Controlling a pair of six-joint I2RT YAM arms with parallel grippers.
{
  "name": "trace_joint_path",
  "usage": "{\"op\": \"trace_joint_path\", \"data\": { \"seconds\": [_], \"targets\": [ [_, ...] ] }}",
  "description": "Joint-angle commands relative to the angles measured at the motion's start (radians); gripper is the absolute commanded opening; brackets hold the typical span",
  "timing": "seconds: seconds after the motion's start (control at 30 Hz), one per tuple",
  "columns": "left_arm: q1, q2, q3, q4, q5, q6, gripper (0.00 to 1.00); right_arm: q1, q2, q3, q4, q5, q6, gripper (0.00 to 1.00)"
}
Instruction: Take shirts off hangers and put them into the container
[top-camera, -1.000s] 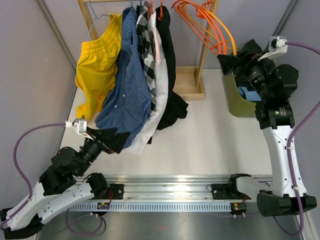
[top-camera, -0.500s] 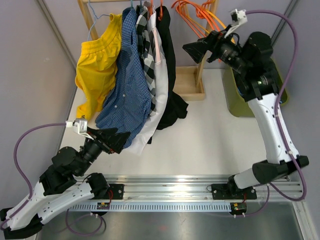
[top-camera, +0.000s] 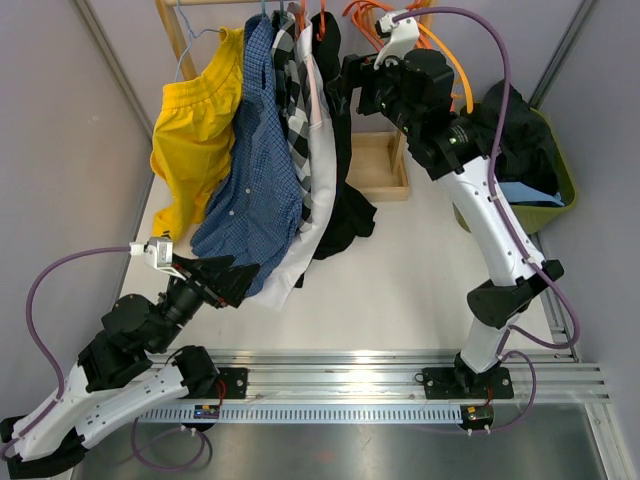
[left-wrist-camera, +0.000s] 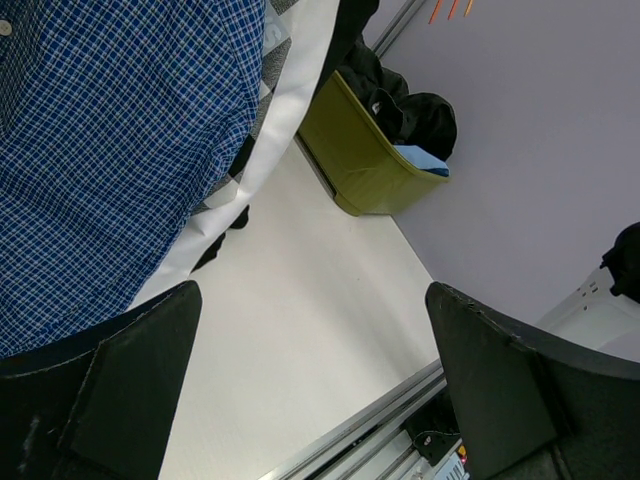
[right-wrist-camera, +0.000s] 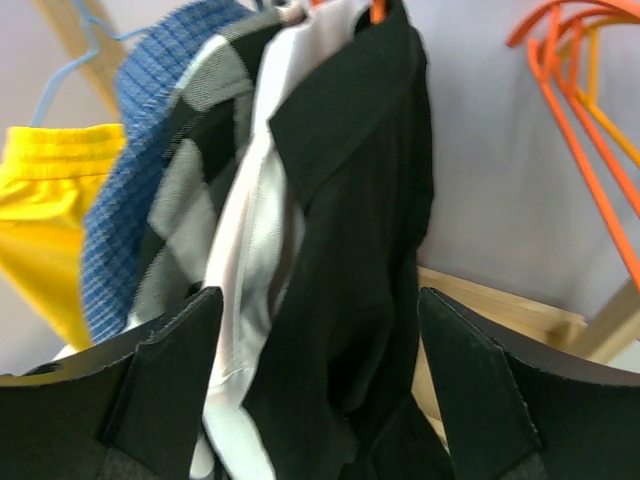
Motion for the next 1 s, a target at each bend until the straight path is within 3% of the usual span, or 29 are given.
{"op": "trace_joint_path", "data": {
  "seconds": [0.0, 0.27, 0.53, 0.83, 0.93, 0.97],
  "targets": [
    [-0.001, -0.014, 0.019, 0.021, 0.004, 0.016, 0.99, 0.022, 0.030, 0.049, 0.005, 0.168, -0.063, 0.84],
    [-0.001, -0.034, 0.015, 0.011, -0.003, 0.014, 0.99, 0.028, 0.153, 0.171, -0.018, 0.200, -0.077, 0.73],
    [-0.001, -0.055, 0.007, -0.005, -0.006, 0.004, 0.99, 0.028, 0.263, 0.320, -0.029, 0.174, -0.117, 0.50],
    [-0.001, -0.077, 0.004, -0.015, -0.009, -0.006, 0.99, 0.028, 0.314, 0.319, -0.043, 0.111, -0.091, 0.49],
    [-0.001, -0.086, 0.003, -0.025, -0.009, -0.010, 0.99, 0.028, 0.323, 0.322, -0.040, 0.100, -0.062, 0.44],
    [-0.001, -0.094, 0.001, -0.026, -0.011, -0.012, 0.99, 0.027, 0.326, 0.325, -0.037, 0.100, -0.060, 0.35]
  ]
}}
